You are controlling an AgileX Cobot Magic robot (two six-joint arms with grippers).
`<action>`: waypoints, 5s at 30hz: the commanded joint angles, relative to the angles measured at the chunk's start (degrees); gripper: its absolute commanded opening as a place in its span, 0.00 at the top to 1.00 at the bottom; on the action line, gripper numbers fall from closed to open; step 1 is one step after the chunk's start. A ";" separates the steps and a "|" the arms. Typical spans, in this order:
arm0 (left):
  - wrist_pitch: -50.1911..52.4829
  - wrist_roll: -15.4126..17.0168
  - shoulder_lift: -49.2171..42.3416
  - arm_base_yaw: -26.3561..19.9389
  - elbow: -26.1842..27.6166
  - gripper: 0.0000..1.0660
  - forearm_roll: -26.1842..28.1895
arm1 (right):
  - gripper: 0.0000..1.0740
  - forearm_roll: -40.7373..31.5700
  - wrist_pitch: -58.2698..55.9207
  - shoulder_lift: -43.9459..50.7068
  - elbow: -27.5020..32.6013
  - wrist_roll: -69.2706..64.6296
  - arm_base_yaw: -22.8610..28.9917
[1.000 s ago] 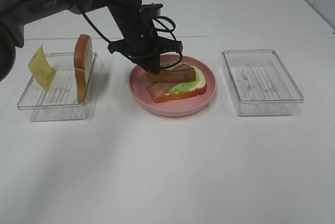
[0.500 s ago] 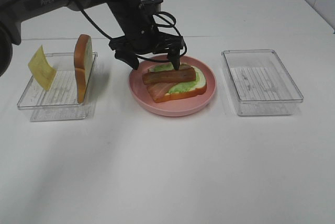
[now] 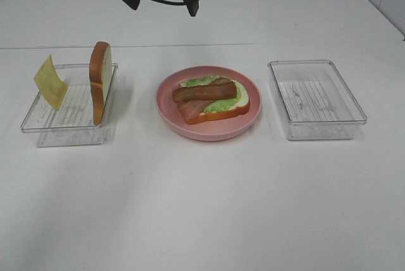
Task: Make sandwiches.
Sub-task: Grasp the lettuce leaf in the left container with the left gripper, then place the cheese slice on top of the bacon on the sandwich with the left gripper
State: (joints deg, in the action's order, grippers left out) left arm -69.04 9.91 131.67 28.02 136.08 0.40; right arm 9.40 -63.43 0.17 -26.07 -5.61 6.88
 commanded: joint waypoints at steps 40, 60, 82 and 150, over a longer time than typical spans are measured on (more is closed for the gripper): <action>-4.64 -5.67 -17.25 -23.89 -26.64 0.05 0.23 | 0.08 -0.11 0.29 2.01 0.11 0.52 -0.29; -1.83 -6.65 -8.25 -26.36 -26.64 0.06 4.53 | 0.08 -0.11 0.29 2.01 0.11 0.52 -0.29; 6.30 -5.50 -1.78 -26.36 -26.64 0.07 6.02 | 0.08 -0.11 0.29 2.01 0.11 0.52 -0.29; 13.81 -2.52 -12.20 -13.87 -16.50 1.00 13.64 | 0.08 -0.11 0.29 2.01 0.11 0.52 -0.29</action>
State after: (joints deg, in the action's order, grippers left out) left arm -57.70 7.33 119.86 12.15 119.06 9.63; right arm 9.40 -63.31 0.17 -26.07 -5.61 6.88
